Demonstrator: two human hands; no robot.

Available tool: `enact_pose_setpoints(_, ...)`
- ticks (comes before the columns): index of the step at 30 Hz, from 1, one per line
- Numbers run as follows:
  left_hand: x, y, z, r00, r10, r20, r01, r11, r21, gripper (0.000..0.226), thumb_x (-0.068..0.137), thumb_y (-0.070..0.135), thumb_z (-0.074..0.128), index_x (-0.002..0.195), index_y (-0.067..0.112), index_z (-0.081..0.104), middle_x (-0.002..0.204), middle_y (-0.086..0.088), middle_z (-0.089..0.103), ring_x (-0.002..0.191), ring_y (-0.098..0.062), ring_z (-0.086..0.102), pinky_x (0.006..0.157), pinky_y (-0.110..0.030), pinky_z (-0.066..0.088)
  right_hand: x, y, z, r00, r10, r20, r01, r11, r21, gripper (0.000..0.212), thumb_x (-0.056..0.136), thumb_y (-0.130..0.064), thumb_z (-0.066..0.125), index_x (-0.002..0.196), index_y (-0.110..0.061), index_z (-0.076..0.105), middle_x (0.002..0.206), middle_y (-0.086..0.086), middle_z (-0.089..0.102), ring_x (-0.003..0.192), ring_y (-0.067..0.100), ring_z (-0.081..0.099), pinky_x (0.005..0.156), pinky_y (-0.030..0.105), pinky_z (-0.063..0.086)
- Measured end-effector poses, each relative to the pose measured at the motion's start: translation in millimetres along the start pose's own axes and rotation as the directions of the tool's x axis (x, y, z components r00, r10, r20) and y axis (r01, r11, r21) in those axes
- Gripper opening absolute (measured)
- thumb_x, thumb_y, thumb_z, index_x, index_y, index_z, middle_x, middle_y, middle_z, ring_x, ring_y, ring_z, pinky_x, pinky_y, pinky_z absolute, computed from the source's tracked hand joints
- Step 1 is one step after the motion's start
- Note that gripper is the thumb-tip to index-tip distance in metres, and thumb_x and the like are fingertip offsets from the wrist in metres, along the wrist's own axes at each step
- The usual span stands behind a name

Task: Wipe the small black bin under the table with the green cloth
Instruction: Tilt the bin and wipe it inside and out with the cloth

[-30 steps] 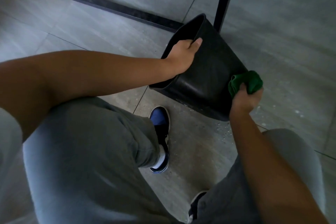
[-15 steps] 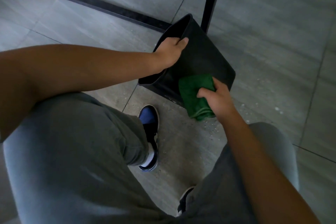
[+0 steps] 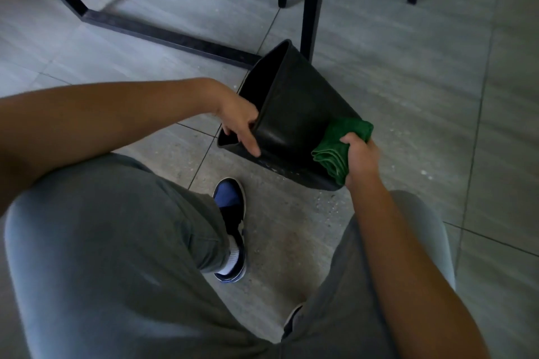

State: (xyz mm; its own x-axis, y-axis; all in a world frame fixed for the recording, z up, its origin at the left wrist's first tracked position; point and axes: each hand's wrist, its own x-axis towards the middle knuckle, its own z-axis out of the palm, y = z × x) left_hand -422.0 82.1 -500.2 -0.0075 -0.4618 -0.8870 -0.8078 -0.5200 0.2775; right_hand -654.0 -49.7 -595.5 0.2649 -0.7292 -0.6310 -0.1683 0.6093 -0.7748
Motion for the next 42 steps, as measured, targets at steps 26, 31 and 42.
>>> enact_pose_setpoints(26, -2.8, 21.9, -16.5, 0.612, -0.104, -0.784, -0.494, 0.724, -0.481, 0.05, 0.096, 0.056, 0.06, 0.067, 0.014, 0.061, 0.067, 0.01, 0.066, 0.067, -0.007, 0.067, 0.082, -0.03, 0.055, 10.0, -8.7, -13.9, 0.981, -0.161, -0.111, 0.177, 0.973, 0.148, 0.024, 0.085, -0.014, 0.064, 0.109, -0.014, 0.069, 0.099, 0.009, 0.074, 0.089, 0.029, 0.074, 0.076, 0.045, 0.064)
enact_pose_setpoints(31, -10.8, 0.8, -14.0, 0.788, 0.047, -0.614, -0.313, 0.889, -0.334, 0.034, 0.095, 0.055, 0.06, 0.119, 0.031, 0.065, 0.109, 0.011, 0.069, 0.103, -0.01, 0.067, 0.093, -0.032, 0.053, 12.0, -9.7, -15.6, 0.981, -0.148, -0.125, 0.165, 0.978, 0.13, 0.016, 0.085, -0.014, 0.064, 0.099, -0.021, 0.07, 0.095, 0.006, 0.075, 0.089, 0.03, 0.074, 0.077, 0.048, 0.065)
enact_pose_setpoints(42, 5.9, 9.3, -8.3, 0.565, -0.082, -0.821, -0.429, 0.821, -0.377, 0.037, 0.104, 0.041, 0.053, 0.108, 0.008, 0.069, 0.101, -0.003, 0.071, 0.089, -0.008, 0.068, 0.079, -0.02, 0.055, 10.3, -16.9, -16.5, 0.963, -0.239, -0.125, 0.255, 0.958, 0.129, 0.018, 0.087, -0.008, 0.061, 0.097, -0.022, 0.069, 0.095, 0.004, 0.074, 0.086, 0.026, 0.073, 0.073, 0.043, 0.064)
